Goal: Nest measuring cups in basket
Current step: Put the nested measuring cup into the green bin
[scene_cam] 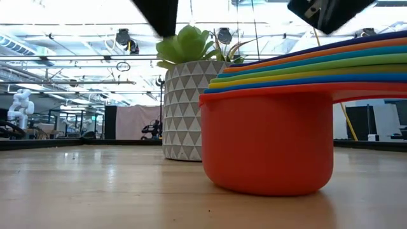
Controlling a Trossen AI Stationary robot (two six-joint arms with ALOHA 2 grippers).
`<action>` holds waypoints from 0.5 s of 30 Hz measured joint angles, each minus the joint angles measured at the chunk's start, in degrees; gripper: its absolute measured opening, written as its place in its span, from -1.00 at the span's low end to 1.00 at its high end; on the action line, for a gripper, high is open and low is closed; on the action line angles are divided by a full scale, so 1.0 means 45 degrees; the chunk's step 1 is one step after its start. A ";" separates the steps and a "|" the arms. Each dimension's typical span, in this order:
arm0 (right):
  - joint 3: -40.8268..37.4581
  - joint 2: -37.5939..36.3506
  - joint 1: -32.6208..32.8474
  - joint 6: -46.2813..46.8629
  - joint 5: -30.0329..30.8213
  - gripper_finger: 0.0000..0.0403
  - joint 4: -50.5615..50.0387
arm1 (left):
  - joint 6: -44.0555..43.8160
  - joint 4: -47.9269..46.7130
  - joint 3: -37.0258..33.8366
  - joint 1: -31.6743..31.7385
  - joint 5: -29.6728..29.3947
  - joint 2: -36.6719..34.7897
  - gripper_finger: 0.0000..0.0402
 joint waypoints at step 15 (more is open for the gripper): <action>-0.0058 -0.0694 -0.0070 0.0120 -0.1557 -0.40 -0.0972 | -0.1293 0.2796 -0.0294 -0.1480 -0.1670 -0.2603 -0.97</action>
